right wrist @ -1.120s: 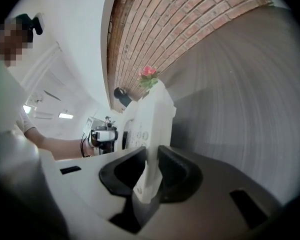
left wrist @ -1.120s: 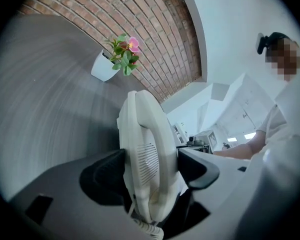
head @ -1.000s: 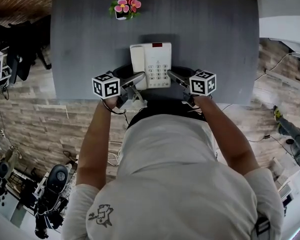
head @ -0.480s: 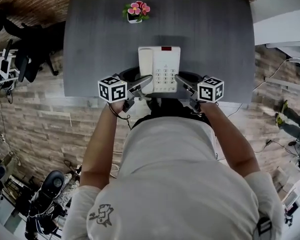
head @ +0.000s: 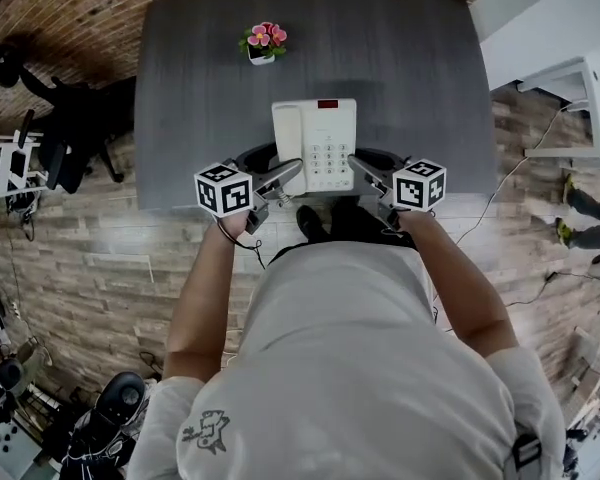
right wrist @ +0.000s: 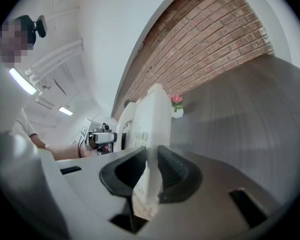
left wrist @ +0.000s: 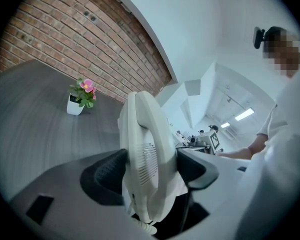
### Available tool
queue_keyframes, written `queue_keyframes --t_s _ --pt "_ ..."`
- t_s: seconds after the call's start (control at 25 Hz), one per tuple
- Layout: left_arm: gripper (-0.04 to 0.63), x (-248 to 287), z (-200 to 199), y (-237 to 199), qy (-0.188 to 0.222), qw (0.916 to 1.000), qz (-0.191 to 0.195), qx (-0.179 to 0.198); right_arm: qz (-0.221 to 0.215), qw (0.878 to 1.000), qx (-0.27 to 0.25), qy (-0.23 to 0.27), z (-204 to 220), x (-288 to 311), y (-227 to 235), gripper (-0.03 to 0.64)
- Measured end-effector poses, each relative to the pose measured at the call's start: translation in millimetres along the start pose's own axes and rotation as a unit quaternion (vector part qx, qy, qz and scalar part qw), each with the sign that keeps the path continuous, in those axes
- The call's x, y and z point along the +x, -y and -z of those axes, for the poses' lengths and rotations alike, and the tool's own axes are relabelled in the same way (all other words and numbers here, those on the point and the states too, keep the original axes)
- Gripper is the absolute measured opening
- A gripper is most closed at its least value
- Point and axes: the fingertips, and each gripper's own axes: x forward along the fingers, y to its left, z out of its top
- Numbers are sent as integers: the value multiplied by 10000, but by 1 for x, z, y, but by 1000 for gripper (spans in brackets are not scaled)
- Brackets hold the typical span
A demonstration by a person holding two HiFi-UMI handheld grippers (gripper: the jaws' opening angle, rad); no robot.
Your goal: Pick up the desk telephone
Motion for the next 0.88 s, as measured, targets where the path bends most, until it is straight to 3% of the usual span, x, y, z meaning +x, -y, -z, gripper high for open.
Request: queue_keyframes --t_s 0.64,0.88 --pt "334 2 -5 33 194 9997 -161 29 -138 9997 -192 55 -15 -30 -9 75" --pt "334 51 17 82 219 9993 -288 69 -264 9993 -243 92 -7 -94 19 74"
